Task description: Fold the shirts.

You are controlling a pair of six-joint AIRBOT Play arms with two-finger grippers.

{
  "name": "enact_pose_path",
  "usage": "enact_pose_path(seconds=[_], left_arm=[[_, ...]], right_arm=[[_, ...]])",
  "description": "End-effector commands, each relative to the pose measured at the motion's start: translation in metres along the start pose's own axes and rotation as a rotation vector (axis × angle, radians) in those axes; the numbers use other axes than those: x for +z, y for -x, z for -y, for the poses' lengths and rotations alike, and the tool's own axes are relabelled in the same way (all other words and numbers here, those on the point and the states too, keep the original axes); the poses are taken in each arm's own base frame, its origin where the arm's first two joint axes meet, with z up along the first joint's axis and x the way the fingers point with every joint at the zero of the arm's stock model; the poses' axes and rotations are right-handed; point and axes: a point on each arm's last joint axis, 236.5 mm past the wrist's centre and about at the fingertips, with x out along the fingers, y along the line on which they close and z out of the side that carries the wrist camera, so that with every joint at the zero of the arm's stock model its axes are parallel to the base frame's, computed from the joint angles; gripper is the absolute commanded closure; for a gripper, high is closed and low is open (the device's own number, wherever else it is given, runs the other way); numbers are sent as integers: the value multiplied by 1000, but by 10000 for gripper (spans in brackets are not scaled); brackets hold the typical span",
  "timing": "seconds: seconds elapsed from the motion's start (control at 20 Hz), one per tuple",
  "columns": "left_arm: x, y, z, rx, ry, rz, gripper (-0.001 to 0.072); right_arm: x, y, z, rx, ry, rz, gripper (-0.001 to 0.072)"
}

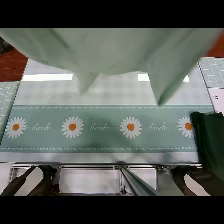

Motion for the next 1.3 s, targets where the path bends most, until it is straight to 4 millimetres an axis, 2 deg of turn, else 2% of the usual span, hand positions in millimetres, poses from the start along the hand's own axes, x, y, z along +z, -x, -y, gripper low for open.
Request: enact_pose_path(seconds=[0.0, 0.15, 0.25, 0.4, 0.5, 0.55, 0.6, 0.7, 0.8, 0.9, 1.0, 1.05, 1.15, 1.25], left_arm=[[8, 45, 67, 81, -223, 42, 690], [-10, 73, 90, 182, -405, -3, 690], [-14, 102, 97, 251, -475, -7, 690], [-5, 156, 90, 363, -520, 37, 690], [-5, 173, 75, 425, -485, 28, 690], [-11, 172, 66, 443, -466, -4, 690], [-20, 164, 56, 454, -457, -48, 690], [-53, 134, 25, 483, -397, -188, 690], [-95, 94, -14, 507, -357, -348, 690], [-143, 53, -55, 529, -309, -505, 690], [-194, 11, -99, 553, -251, -638, 690], [-212, -10, -118, 560, -232, -668, 690], [-240, -60, -156, 568, -211, -665, 689], [-268, -107, -191, 586, -143, -620, 689]], right_arm=[[-15, 62, -16, -95, 78, -31, 692], [-28, 95, -18, -167, 80, -48, 693], [-44, 108, -22, -176, 71, -94, 693], [-70, 114, -17, -204, 18, -201, 692], [-85, 106, -9, -212, -21, -257, 693], [-93, 98, -4, -210, -40, -286, 693], [-100, 89, 3, -210, -52, -313, 693], [-114, 62, 15, -191, -93, -342, 692], [-134, 30, 27, -153, -133, -371, 693], [-169, -1, 51, -159, -184, -439, 693], [-205, -36, 82, -180, -221, -504, 693], [-223, -55, 102, -204, -233, -534, 693], [-254, -90, 155, -305, -229, -595, 693], [-278, -136, 193, -337, -260, -596, 693]])
